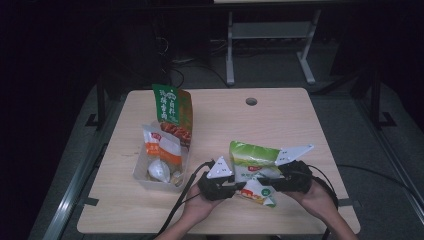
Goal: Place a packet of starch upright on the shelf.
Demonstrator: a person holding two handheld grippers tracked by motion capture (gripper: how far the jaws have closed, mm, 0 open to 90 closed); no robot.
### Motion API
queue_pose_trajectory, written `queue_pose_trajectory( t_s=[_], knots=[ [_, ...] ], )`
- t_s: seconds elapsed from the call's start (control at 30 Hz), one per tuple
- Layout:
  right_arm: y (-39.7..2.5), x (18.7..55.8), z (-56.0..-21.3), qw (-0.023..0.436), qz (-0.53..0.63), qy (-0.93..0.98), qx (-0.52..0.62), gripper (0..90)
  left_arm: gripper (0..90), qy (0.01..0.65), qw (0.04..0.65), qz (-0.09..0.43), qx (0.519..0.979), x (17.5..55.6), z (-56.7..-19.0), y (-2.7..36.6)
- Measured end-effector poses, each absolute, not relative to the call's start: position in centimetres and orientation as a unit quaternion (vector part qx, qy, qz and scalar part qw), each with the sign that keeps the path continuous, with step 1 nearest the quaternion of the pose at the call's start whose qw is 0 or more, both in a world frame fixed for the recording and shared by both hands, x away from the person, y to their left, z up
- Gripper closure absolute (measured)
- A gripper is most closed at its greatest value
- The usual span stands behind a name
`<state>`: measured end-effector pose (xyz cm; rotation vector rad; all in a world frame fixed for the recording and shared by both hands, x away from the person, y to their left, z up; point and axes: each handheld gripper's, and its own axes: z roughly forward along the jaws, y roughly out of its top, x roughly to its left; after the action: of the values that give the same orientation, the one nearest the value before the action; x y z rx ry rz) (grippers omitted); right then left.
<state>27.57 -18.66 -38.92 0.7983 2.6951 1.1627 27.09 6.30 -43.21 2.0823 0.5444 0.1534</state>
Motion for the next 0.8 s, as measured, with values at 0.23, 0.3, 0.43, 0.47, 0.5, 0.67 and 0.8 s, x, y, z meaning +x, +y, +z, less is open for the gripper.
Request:
queue_pose_trajectory(
  t_s=[0.23, 0.3, 0.43, 0.47, 0.5, 0.67, 0.8],
  knots=[
    [-18.4, 27.9, -38.3, 0.033, 0.385, 0.877, 0.285, 86.5, 51.2, 0.254, 0.478, 0.075, 0.838, 26.5, -43.1, 7.3],
    [-18.4, 28.0, -38.0, 0.044, 0.391, 0.873, 0.290, 86.8, 44.0, 0.256, 0.476, 0.082, 0.838, 26.1, -43.1, 7.9],
    [-18.3, 28.3, -37.0, 0.063, 0.388, 0.869, 0.302, 87.1, 38.2, 0.259, 0.472, 0.093, 0.838, 25.0, -43.0, 9.4],
    [-18.1, 28.5, -36.8, 0.067, 0.385, 0.870, 0.301, 87.1, 37.1, 0.260, 0.474, 0.094, 0.836, 24.7, -43.0, 9.6],
    [-17.9, 28.7, -36.5, 0.068, 0.382, 0.871, 0.302, 87.1, 36.6, 0.257, 0.471, 0.097, 0.838, 24.4, -42.9, 10.0],
    [-16.3, 29.7, -34.7, 0.071, 0.387, 0.873, 0.288, 87.3, 36.1, 0.246, 0.461, 0.104, 0.846, 23.0, -42.8, 10.9],
    [-14.5, 30.2, -33.5, 0.074, 0.380, 0.881, 0.271, 87.2, 35.8, 0.238, 0.453, 0.110, 0.852, 22.5, -42.9, 11.5]
  ],
)
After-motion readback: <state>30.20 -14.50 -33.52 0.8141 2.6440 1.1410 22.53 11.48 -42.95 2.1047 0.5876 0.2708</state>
